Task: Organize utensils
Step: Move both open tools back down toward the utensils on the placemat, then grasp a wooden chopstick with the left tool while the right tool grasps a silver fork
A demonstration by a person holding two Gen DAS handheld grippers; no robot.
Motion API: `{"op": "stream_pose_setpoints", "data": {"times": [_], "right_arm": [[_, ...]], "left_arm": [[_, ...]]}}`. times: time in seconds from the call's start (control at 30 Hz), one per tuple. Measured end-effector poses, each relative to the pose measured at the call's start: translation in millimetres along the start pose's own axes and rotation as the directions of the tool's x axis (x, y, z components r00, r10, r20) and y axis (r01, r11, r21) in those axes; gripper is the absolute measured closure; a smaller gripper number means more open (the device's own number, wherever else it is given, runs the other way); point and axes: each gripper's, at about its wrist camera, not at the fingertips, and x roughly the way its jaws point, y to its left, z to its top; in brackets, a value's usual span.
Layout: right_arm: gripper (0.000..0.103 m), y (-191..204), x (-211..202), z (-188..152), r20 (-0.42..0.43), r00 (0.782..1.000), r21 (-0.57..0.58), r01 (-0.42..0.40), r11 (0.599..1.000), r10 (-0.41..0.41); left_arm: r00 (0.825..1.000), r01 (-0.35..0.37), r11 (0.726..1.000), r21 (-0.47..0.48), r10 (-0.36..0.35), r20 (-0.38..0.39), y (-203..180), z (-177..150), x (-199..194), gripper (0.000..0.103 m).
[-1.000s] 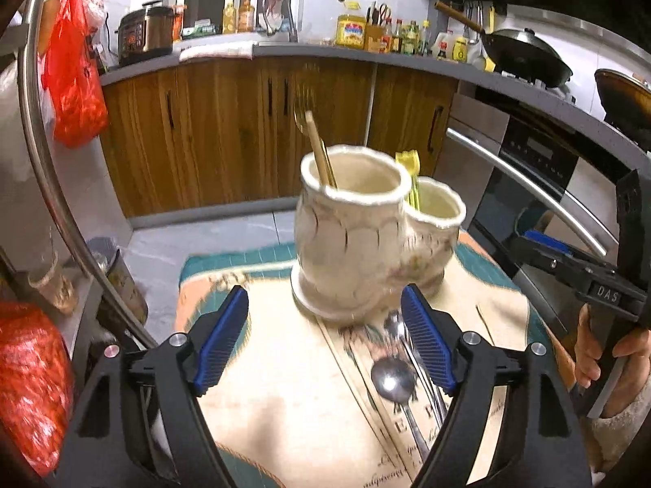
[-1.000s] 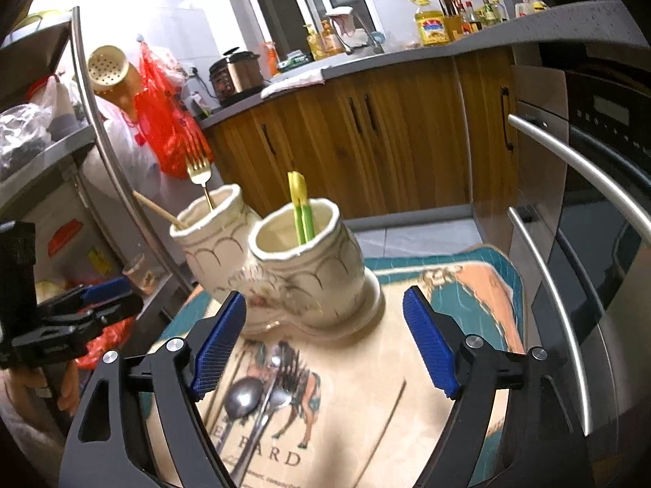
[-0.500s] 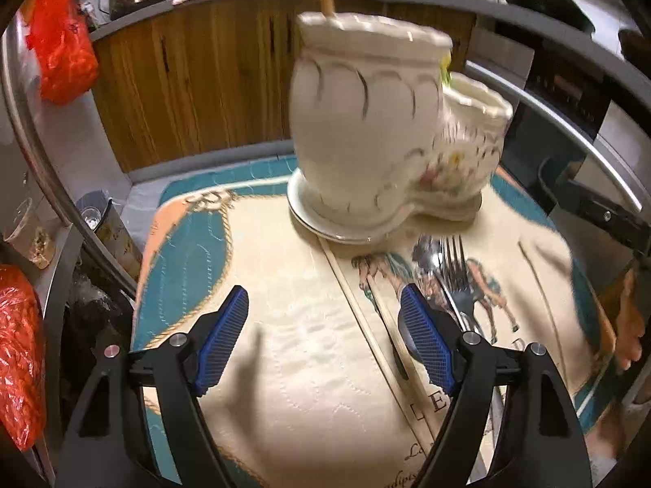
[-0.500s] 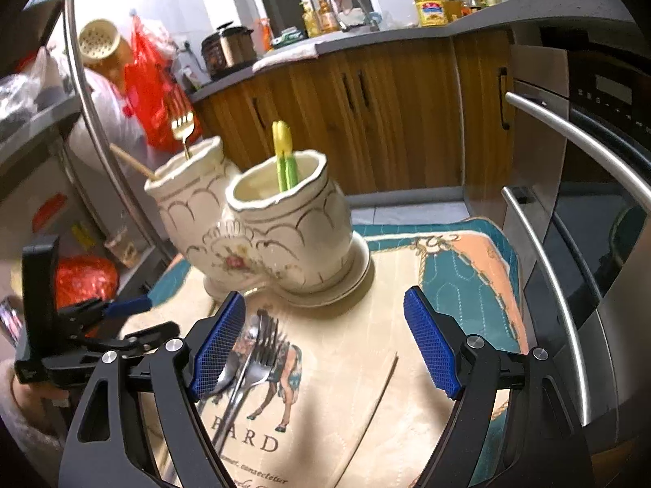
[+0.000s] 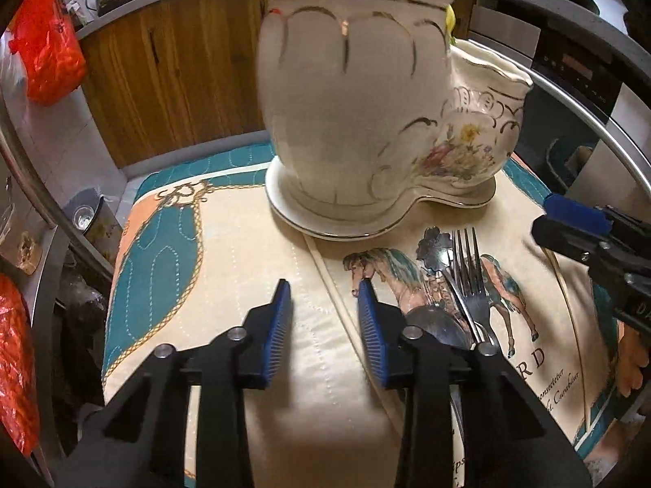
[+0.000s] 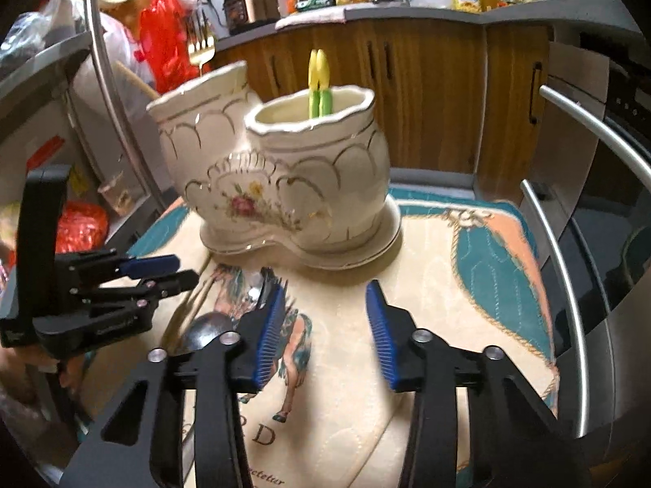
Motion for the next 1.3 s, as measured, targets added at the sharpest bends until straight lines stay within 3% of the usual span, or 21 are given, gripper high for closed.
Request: {"op": "stream_pose_setpoints", "data": {"times": [0.2, 0.37, 0.77, 1.3], "right_arm": [[0.070, 9.2, 6.6, -2.4, -0.023, 1.000, -0.029, -0.012, 1.000, 0.011], [0.071, 11.1, 8.4, -2.5, -0.031, 0.999, -0.034, -0.016, 0.999, 0.015], [0.071, 12.5, 21.3, -2.0, -0.078, 0.997, -0.038, -0.027, 0.999, 0.024], [0.071, 21.1, 43.9, 1.7, -0.160, 0.984, -0.045, -0.091, 0.995, 0.083]], "left_arm": [[1.000, -0.012, 1.000, 0.013, 0.012, -0.015, 1.9, -1.4, 8.3, 0.094], [1.000, -0.012, 1.000, 0.013, 0.013, -0.018, 4.6, -5.6, 6.2, 0.097], [0.998, 0.033, 0.999, 0.009, -0.033, -0.061, -7.4, -29.4, -13.9, 0.098], [0.998, 0.029, 0.998, 0.054, -0.026, -0.060, -9.2, -22.5, -8.3, 0.090]]}}
